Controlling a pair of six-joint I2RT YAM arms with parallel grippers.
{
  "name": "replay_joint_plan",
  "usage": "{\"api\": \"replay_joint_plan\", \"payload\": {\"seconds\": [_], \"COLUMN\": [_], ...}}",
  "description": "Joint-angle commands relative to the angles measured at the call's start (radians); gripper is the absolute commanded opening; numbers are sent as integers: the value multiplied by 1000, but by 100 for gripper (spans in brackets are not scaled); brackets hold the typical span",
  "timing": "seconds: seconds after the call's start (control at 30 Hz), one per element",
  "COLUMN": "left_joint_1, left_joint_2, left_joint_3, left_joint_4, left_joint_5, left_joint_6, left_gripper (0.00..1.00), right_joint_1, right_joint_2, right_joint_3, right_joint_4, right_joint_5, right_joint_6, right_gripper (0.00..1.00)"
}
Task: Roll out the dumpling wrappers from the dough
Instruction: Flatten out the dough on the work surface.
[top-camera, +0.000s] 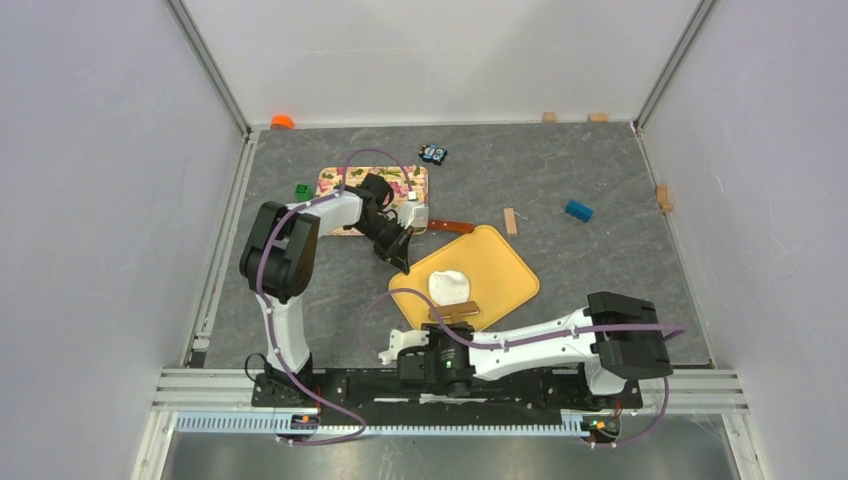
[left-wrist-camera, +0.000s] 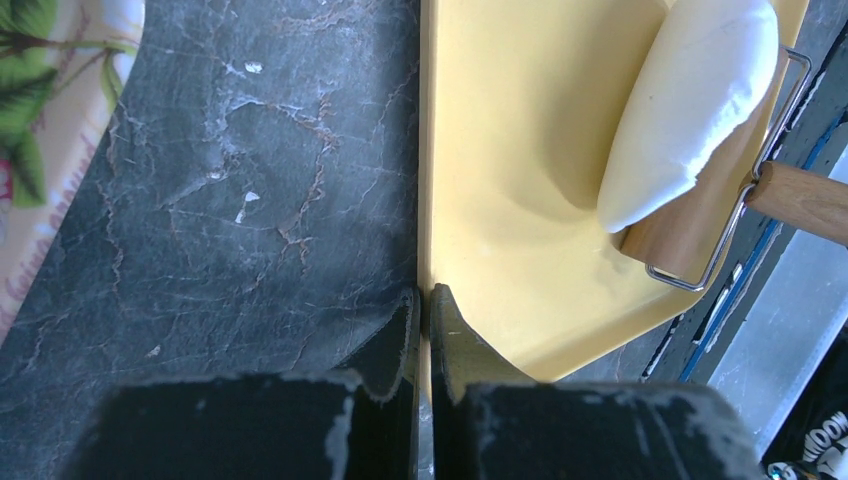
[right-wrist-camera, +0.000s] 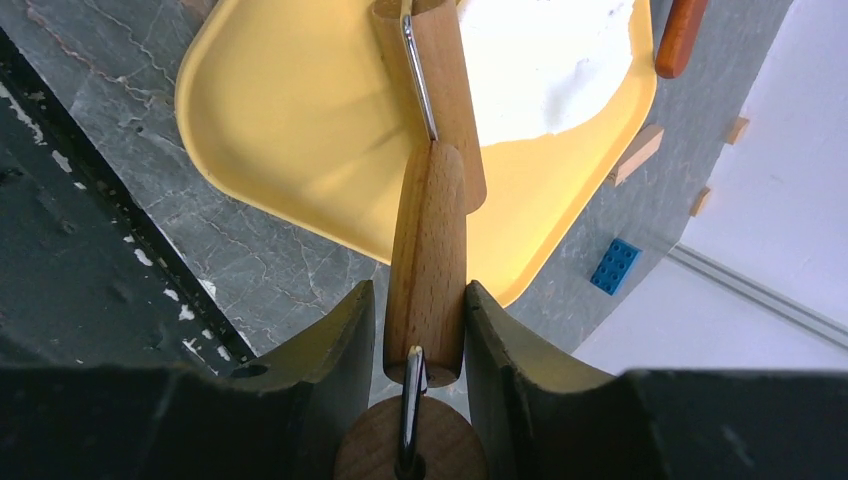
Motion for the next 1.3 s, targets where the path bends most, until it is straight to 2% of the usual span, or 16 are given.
{"api": "replay_joint_plan", "payload": {"seconds": [0.0, 0.2, 0.43, 0.63, 0.8, 1.03, 1.17, 1.27], "left_joint_1": [3, 3, 3, 2, 3, 2, 2, 3], "left_joint_2": [59, 61, 60, 60, 59, 59, 60, 59], "left_joint_3": [-20, -19, -20, -20, -20, -20, -21, -22], "left_joint_4": [-3, -3, -3, -2, -3, -3, -2, -3], "left_joint_5": [-121, -120, -122, -121, -121, -119, -119, -119], "left_joint_6": [-7, -7, -8, -6, -7, -6, -5, -6], "left_gripper": [2, 2, 2, 2, 2, 2, 2, 2], "right_joint_1": [-34, 28, -15, -96, -195, -251, -251, -227], "right_joint_2": [45, -86, -217, -238, -141, 3, 61, 43], "right_joint_3": [4, -32, 125, 222, 198, 93, 10, -50], "right_joint_4": [25, -52, -52, -58, -10, 183, 237, 238], "right_joint_5": [-259, -270, -129, 47, 122, 36, -77, -145], "right_joint_6": [21, 113, 48, -61, -193, -278, -222, -145], "right_gripper": [0, 0, 0, 0, 0, 0, 0, 0]}}
